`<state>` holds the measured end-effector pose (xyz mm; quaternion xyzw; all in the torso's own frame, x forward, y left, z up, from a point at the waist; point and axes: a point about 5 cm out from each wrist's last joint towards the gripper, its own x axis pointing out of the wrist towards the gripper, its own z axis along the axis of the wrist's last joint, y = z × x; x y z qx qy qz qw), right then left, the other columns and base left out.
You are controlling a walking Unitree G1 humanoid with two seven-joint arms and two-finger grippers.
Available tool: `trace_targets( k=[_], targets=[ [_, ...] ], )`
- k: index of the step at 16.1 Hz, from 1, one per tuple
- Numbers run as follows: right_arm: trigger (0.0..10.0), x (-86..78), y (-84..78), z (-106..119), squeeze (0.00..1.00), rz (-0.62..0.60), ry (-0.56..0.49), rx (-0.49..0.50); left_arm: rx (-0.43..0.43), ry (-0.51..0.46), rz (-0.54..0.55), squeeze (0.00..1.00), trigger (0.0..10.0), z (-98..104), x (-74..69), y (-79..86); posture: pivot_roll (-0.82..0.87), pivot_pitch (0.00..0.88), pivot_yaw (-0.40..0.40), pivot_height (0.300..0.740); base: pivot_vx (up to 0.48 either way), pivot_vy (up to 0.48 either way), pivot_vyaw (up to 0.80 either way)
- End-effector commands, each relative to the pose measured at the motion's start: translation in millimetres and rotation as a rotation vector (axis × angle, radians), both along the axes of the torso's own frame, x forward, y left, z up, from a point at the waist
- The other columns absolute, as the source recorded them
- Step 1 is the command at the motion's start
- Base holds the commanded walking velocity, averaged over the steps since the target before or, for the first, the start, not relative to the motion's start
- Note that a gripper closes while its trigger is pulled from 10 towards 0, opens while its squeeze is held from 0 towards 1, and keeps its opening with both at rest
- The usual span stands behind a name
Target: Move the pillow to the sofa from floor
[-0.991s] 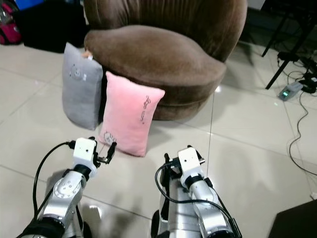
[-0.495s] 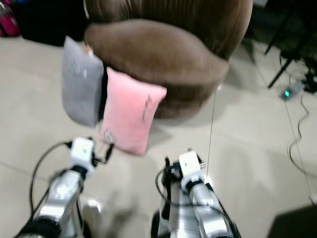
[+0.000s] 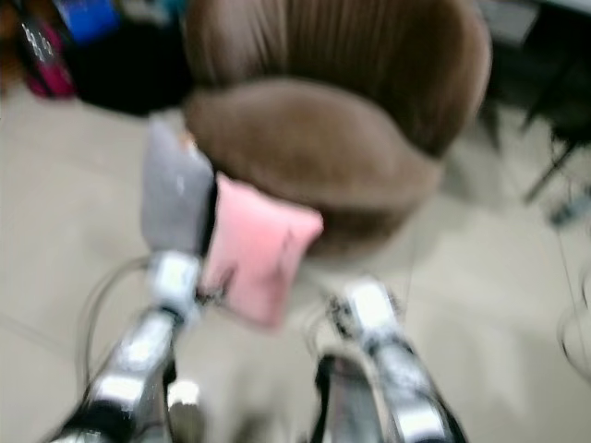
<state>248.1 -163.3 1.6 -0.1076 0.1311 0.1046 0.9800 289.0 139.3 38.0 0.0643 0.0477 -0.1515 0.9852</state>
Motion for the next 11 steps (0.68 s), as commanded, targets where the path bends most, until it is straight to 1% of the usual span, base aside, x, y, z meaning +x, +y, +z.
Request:
trace_targets(
  k=[1,7,9,11],
  targets=[
    [10.0,3.6,9.0,2.4,0.75,0.025,-0.011,0.009,0.013,0.032,0.027,1.00,10.0,-6.0,-3.5,9.1,-0.08,0.072,-0.112,0.391,0.469,0.000,0.00],
    [10.0,3.8,8.5,5.0,0.75,0.023,-0.021,0.006,0.004,0.035,0.021,1.00,10.0,-5.9,-3.4,6.5,-0.08,0.084,-0.111,0.391,0.468,0.000,0.00],
    [10.0,3.7,6.7,4.8,0.74,0.018,-0.013,0.005,-0.017,0.040,0.023,1.00,10.0,-6.4,-4.0,5.4,-0.09,0.084,-0.111,0.391,0.304,0.371,0.00],
    [10.0,3.0,5.6,4.6,0.74,0.018,-0.010,0.005,-0.025,0.052,0.023,1.00,10.0,-7.6,-4.3,4.0,-0.09,0.087,-0.112,0.391,0.000,0.474,0.00]
  ],
)
